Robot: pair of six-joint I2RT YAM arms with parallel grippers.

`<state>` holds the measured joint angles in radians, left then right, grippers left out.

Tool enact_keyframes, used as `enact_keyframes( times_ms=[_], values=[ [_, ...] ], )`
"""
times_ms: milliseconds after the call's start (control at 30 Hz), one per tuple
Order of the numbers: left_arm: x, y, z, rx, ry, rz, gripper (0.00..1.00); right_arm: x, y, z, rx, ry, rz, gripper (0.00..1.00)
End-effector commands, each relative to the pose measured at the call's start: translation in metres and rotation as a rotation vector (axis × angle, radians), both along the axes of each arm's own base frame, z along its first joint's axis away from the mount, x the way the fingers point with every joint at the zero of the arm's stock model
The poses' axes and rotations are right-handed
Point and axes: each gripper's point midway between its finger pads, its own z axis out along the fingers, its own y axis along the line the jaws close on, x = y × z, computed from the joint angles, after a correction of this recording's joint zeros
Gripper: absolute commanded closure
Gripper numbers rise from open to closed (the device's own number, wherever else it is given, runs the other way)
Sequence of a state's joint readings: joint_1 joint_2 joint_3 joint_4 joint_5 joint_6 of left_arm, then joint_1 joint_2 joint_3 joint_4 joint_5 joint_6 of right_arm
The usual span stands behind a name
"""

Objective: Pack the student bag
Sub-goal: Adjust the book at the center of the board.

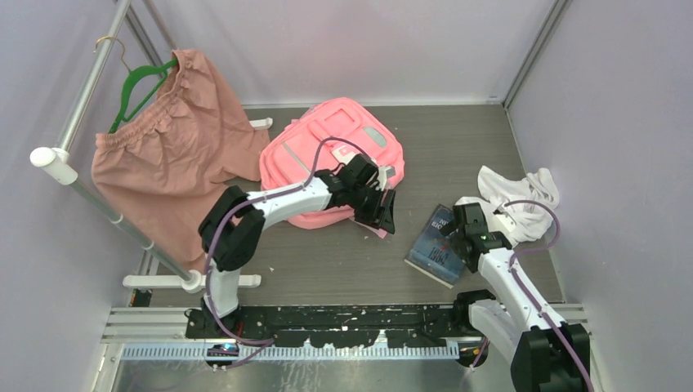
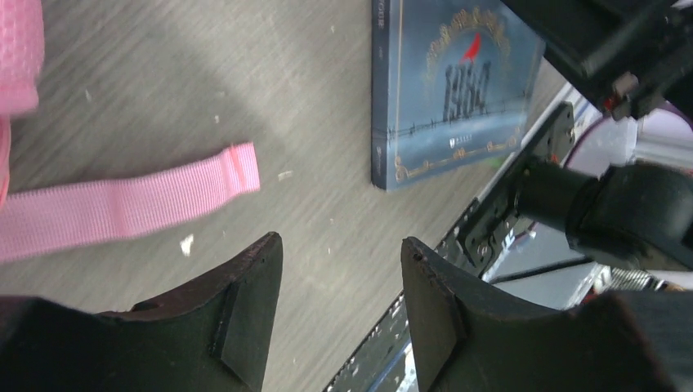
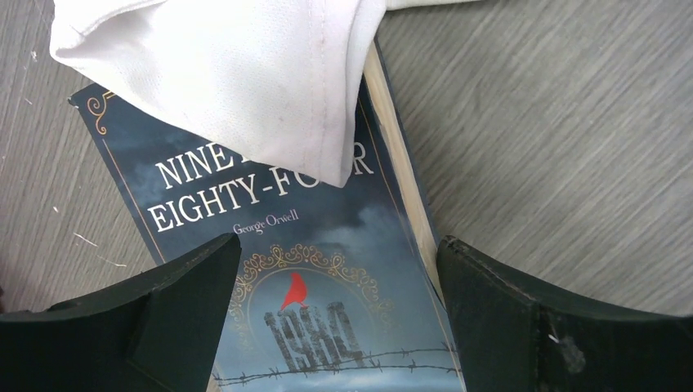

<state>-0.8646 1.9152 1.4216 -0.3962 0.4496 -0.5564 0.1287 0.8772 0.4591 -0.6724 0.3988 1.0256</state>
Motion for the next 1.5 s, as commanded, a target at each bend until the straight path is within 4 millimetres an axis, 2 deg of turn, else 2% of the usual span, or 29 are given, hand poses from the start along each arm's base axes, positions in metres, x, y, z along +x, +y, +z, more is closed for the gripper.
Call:
enact_keyframes(
  times_ms=[0, 133, 233, 433, 600, 733, 800, 900, 1100, 1233, 1300, 1367, 1467],
  values=[
    [0.022, -0.026, -0.001, -0.023, -0.001, 0.044, 0.44, 0.028, 0.001, 0.013, -0.004, -0.1, 0.033, 0.04],
    [0.026, -0.033, -0.011, -0.022, 0.009, 0.07, 0.43, 0.041, 0.024, -0.004, 0.157, -0.135, 0.099, 0.04],
    [0.03, -0.037, -0.02, -0.023, 0.018, 0.085, 0.41, 0.051, 0.041, -0.006, 0.219, -0.135, 0.188, 0.04],
    [0.029, -0.046, -0.031, -0.035, 0.053, 0.084, 0.41, 0.073, 0.074, 0.017, 0.313, -0.209, 0.401, 0.06],
    [0.029, -0.046, -0.037, -0.034, 0.059, 0.084, 0.41, 0.086, 0.092, 0.025, 0.37, -0.213, 0.507, 0.08],
    [0.019, -0.053, -0.04, -0.055, 0.113, 0.058, 0.41, 0.094, 0.105, 0.033, 0.421, -0.232, 0.557, 0.09],
    [0.008, -0.056, -0.039, -0.059, 0.126, 0.032, 0.41, 0.096, 0.104, 0.036, 0.412, -0.226, 0.562, 0.09],
    [-0.023, -0.061, -0.031, -0.072, 0.152, -0.028, 0.41, 0.099, 0.098, 0.043, 0.374, -0.219, 0.552, 0.08],
    [-0.101, -0.061, 0.005, -0.125, 0.146, -0.137, 0.41, 0.1, 0.098, 0.048, 0.358, -0.205, 0.589, 0.08],
    [-0.137, -0.068, 0.02, -0.162, 0.147, -0.208, 0.4, 0.102, 0.097, 0.044, 0.346, -0.178, 0.61, 0.08],
    [-0.143, -0.069, 0.027, -0.169, 0.156, -0.227, 0.4, 0.101, 0.088, 0.044, 0.303, -0.143, 0.583, 0.08],
    [-0.137, -0.063, 0.037, -0.163, 0.126, -0.219, 0.41, 0.099, 0.077, 0.054, 0.251, -0.139, 0.544, 0.07],
    [-0.108, -0.043, 0.05, -0.14, 0.059, -0.157, 0.4, 0.09, 0.059, 0.075, 0.177, -0.177, 0.462, 0.07]
  ],
)
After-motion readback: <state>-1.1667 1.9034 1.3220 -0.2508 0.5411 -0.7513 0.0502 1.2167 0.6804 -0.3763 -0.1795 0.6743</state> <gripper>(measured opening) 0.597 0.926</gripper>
